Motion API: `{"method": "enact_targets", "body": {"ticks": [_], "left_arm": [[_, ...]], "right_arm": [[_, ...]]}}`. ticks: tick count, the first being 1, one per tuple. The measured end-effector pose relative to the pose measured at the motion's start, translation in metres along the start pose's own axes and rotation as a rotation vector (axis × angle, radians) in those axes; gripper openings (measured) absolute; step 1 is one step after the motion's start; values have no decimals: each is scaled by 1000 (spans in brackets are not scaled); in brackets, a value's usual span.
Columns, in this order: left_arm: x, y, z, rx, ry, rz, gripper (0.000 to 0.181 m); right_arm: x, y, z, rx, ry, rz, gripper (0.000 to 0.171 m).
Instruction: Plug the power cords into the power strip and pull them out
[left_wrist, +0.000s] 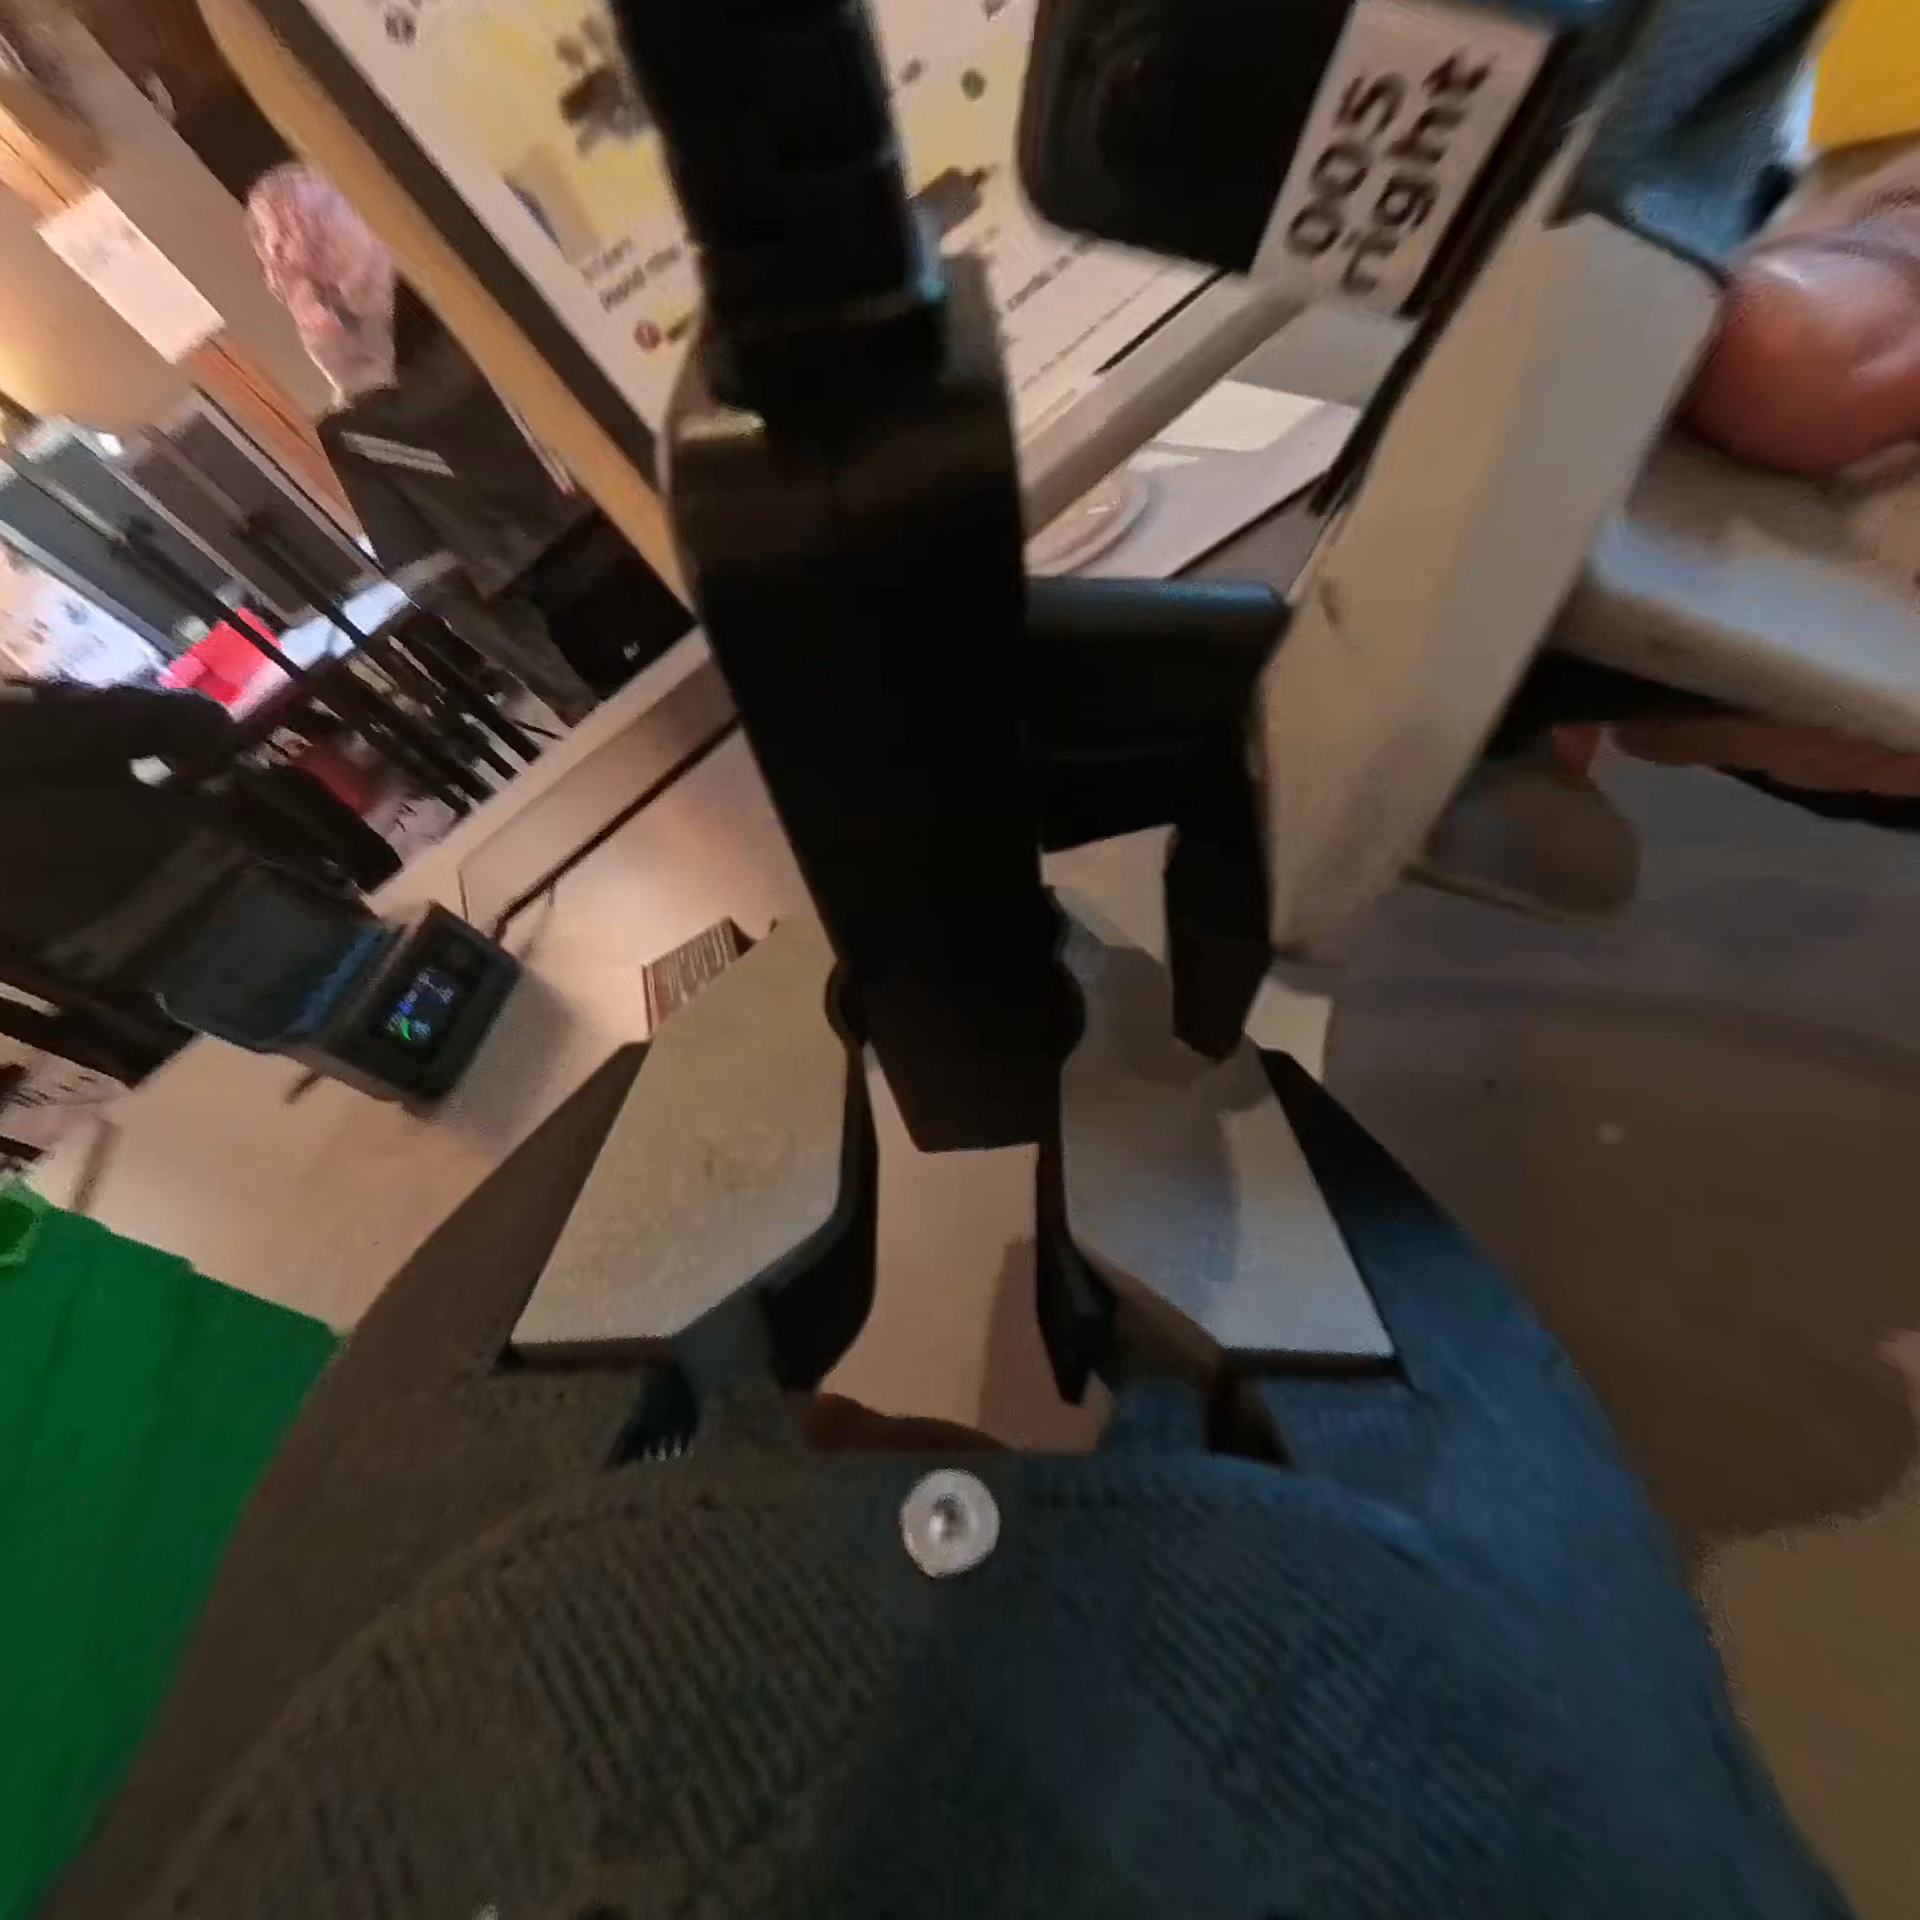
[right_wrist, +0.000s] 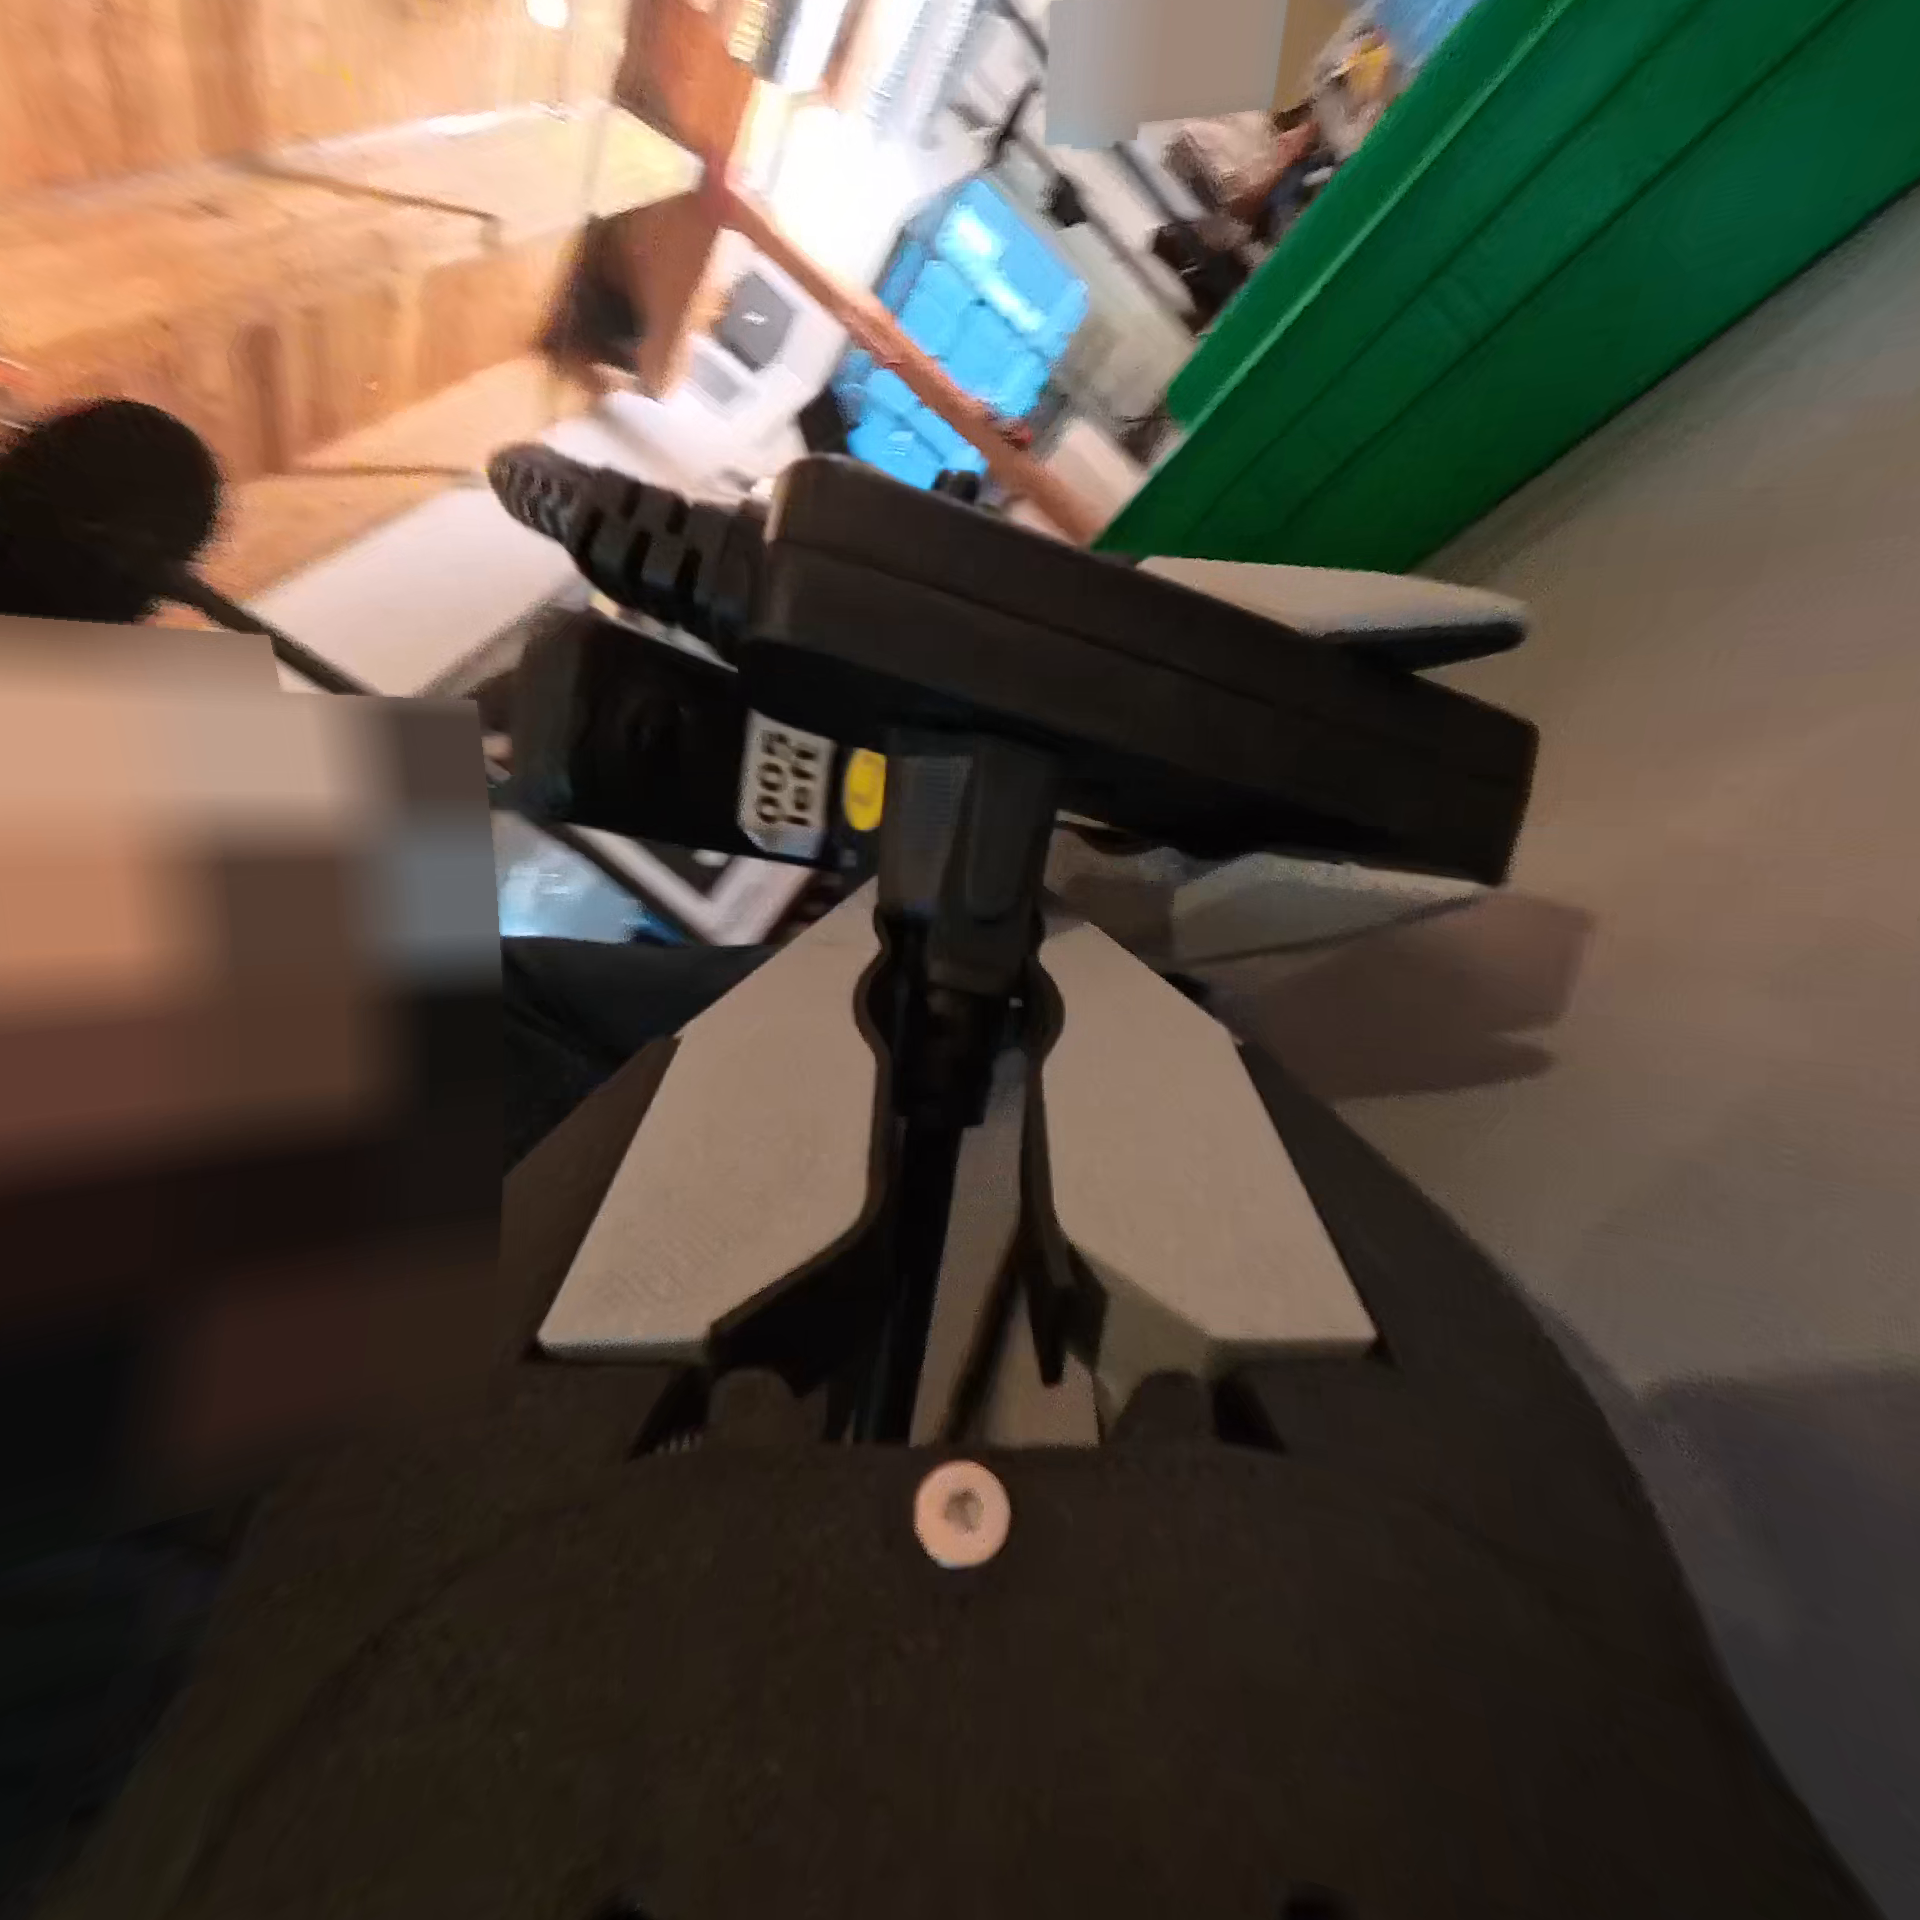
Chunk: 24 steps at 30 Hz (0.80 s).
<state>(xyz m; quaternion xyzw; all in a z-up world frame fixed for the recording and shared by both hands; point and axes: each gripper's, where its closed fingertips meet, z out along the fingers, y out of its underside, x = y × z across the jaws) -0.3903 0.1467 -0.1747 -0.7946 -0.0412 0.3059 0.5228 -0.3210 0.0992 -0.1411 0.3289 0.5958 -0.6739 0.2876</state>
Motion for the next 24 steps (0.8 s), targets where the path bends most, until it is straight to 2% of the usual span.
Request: {"method": "enact_targets", "body": {"ticks": [1, 4, 7, 13, 20, 24], "left_arm": [[-2, 3, 1, -12, 6, -30, 27], [-5, 2, 1, 1, 10, -69, 27], [-5, -2, -2, 21, 10, -58, 27], [1, -7, -5, 50, 77, -102, 27], [-21, -9, -5, 43, -119, 19, 26], [-24, -11, -10, 55, -130, 4, 27]], "right_arm": [[7, -2, 0, -3, 81, -55, 18], [14, -5, 1, -54, 292, -264, 19], [12, -6, 3, -74, 370, -386, 19], [2, -4, 3, -47, 240, -337, 19], [1, -9, 11, 17, 223, -259, 16], [-7, -14, 14, 90, 133, -195, 15]]}}
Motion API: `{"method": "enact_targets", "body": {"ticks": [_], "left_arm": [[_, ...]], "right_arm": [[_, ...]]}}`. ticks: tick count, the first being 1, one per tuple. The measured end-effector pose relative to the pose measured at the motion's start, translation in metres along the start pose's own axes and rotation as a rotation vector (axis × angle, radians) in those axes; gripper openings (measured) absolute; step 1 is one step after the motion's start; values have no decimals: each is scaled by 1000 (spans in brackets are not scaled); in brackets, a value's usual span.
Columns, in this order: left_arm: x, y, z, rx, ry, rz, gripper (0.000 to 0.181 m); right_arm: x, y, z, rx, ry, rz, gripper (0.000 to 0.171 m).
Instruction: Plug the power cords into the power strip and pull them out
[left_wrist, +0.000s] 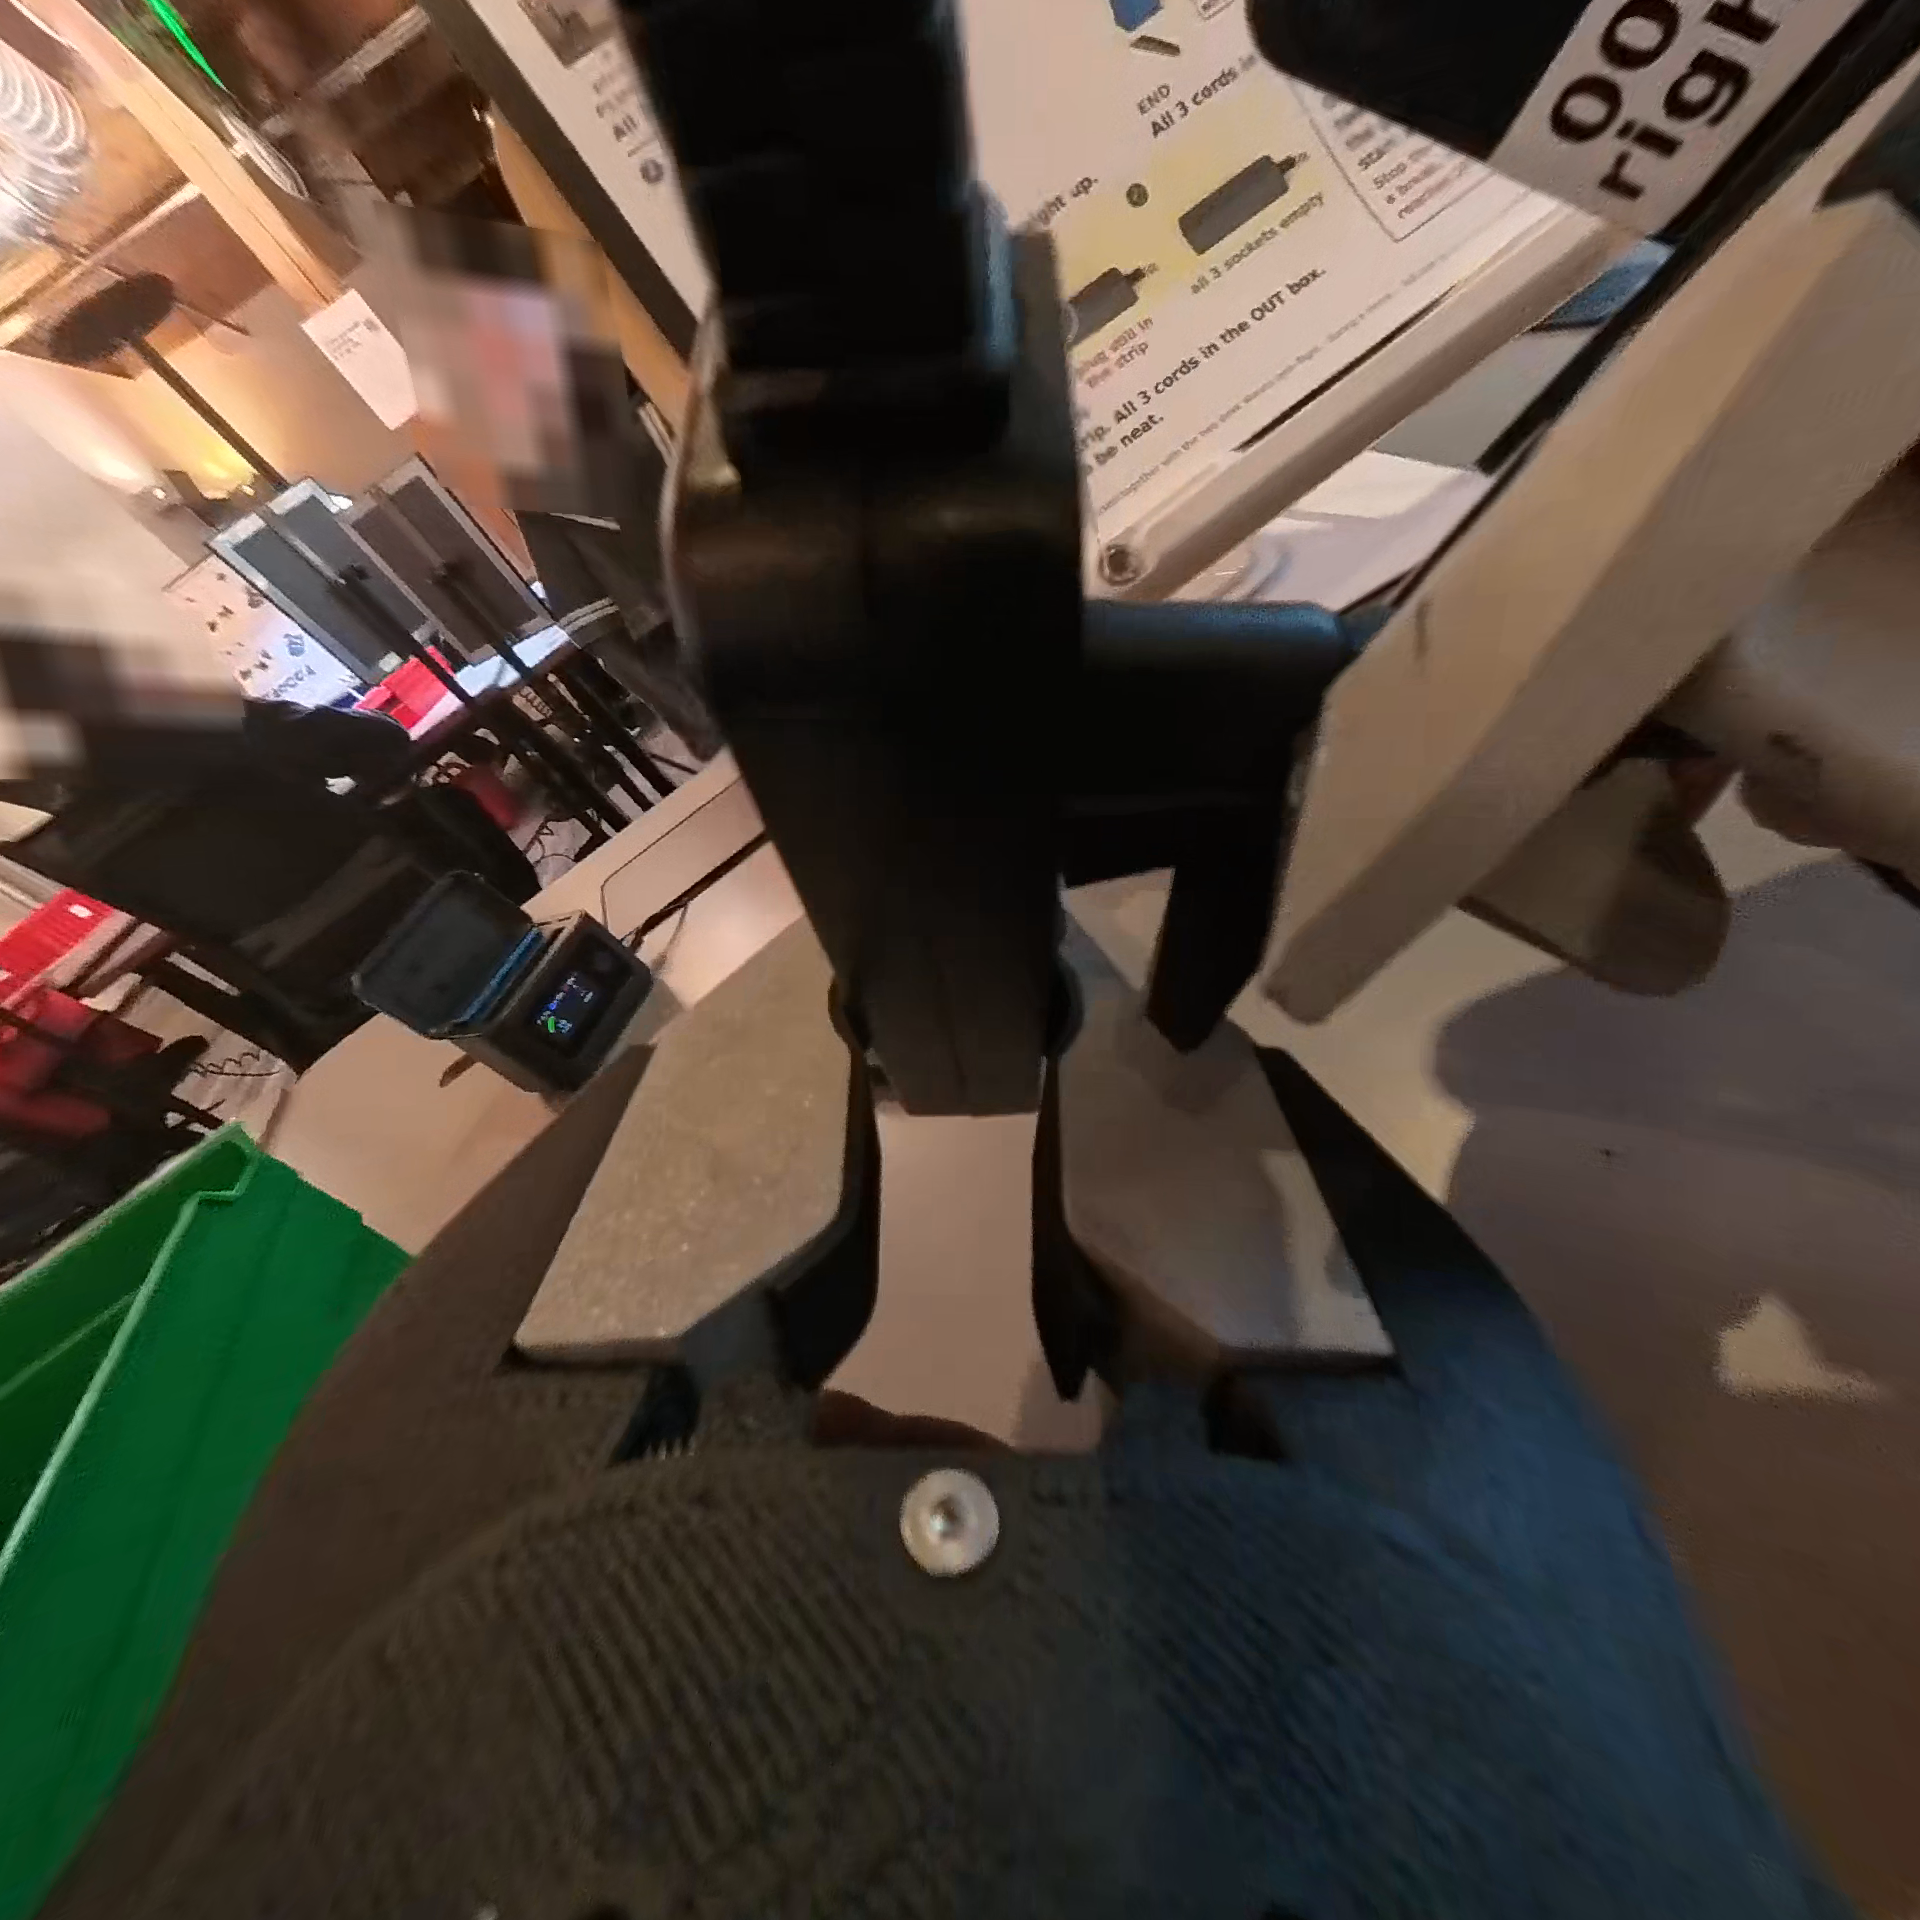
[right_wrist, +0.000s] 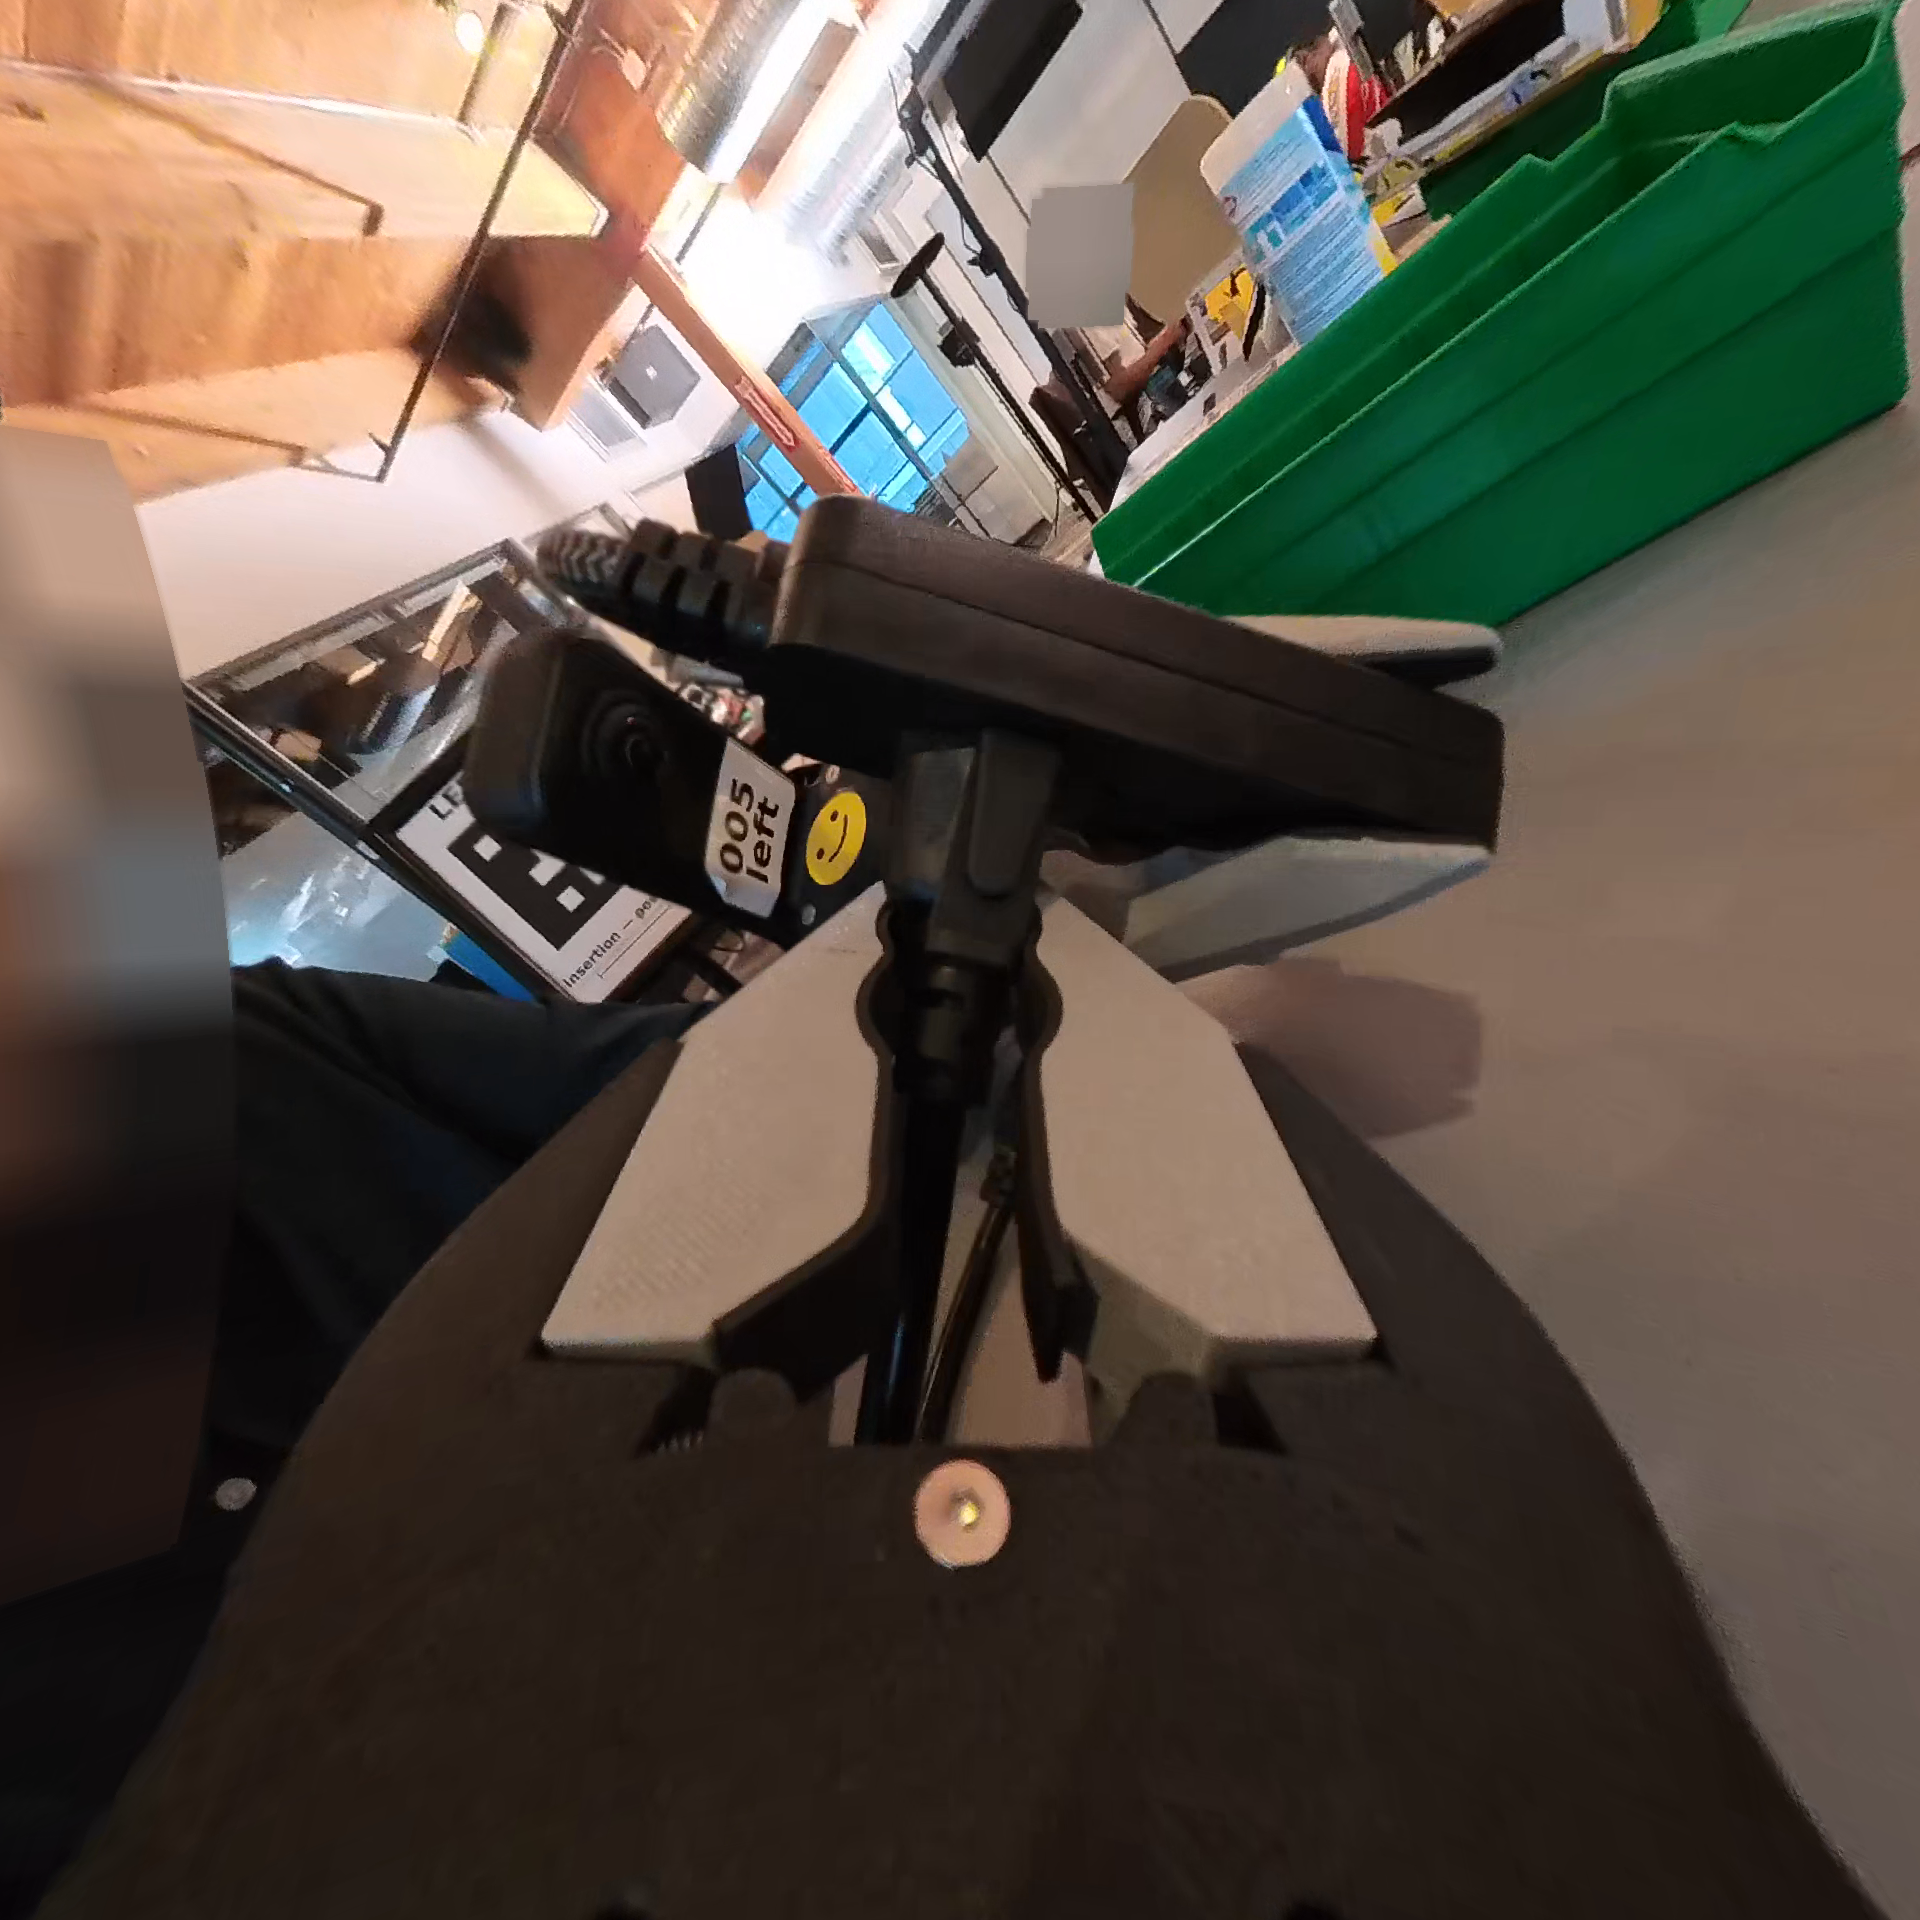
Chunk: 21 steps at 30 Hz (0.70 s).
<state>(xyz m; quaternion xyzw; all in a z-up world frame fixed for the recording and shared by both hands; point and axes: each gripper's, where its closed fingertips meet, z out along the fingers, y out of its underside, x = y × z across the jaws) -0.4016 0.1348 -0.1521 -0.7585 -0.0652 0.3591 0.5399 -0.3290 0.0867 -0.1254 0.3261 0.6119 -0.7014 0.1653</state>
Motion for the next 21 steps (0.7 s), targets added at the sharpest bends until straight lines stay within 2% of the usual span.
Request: {"method": "enact_targets", "body": {"ticks": [4, 7, 10, 13, 18, 21], "left_arm": [[4, 5, 3, -25, 41, -26, 26], [0, 6, 4, -15, 25, -14, 26], [3, 8, 6, -51, 19, 35, 26], [4, 6, 6, -34, 53, -10, 26], [5, 13, 7, -49, 61, -30, 26], [19, 23, 11, -91, 183, -52, 29]], "right_arm": [[5, -2, -4, 12, 17, 7, 16], [9, 6, 5, -47, 138, -80, 16], [11, 7, -1, -95, 133, -90, 16], [9, 3, -3, -43, 85, -32, 16], [12, 7, 2, -88, 131, -79, 16], [23, 6, -6, -67, 153, -45, 17]]}}
